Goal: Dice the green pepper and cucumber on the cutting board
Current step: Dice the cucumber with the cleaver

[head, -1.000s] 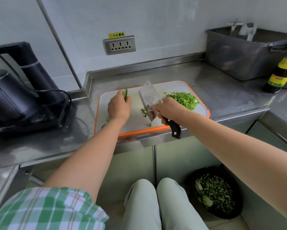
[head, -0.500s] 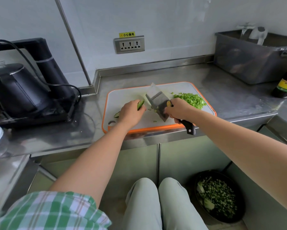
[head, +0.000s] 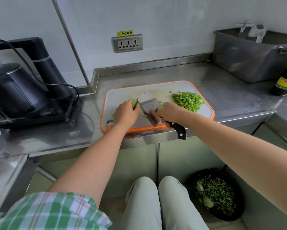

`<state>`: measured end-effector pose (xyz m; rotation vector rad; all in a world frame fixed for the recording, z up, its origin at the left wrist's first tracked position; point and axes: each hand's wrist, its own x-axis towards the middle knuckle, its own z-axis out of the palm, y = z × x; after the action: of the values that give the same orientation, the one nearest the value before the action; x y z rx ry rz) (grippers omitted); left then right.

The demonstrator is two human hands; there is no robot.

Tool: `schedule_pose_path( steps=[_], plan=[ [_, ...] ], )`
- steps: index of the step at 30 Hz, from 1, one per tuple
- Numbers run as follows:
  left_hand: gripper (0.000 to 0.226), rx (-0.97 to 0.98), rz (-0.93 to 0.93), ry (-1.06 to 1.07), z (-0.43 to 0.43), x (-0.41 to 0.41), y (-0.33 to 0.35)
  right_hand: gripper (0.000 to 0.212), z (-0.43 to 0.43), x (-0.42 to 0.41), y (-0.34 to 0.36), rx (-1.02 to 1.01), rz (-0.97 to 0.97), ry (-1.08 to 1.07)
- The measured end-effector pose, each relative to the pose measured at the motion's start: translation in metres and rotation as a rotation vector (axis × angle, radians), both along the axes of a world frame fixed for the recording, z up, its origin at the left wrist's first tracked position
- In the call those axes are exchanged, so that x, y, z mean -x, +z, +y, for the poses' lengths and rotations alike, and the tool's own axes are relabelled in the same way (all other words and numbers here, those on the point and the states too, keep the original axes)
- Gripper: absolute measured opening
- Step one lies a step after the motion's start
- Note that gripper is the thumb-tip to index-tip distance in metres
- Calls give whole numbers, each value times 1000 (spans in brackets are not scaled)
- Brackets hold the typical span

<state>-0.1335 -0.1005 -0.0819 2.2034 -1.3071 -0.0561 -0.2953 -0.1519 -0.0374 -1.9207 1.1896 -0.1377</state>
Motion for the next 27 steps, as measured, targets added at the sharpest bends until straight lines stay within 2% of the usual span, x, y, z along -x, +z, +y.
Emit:
schedule_pose_path(
  steps=[3,7,10,13,18,21,24,27],
  plan=[
    [29,-34,-6,-3,5,4,0,22,-11,6,-3,82,19,-65],
    [29,-35,-11,-7,8,6,0,15,-17,14,-2,70,-93,-199],
    [27,-27,-7,2,9,6,2,17,-6,12,-1,32,-116,-95],
    [26,-14,7,16,10,8,4,21,5,8,-7,25,-4,34],
    [29,-25,40,32,14,10,5,24,-8,17,-8,157,45,-77],
    [27,-49,60,25,15,10,3,14,-14,20,-6,161,-35,-192],
    [29,-61,85,8,13,8,1,12,-8,16,-4,84,-96,-116],
    [29,-62,90,1,9,7,1,13,-5,13,-4,101,11,-21]
  ],
)
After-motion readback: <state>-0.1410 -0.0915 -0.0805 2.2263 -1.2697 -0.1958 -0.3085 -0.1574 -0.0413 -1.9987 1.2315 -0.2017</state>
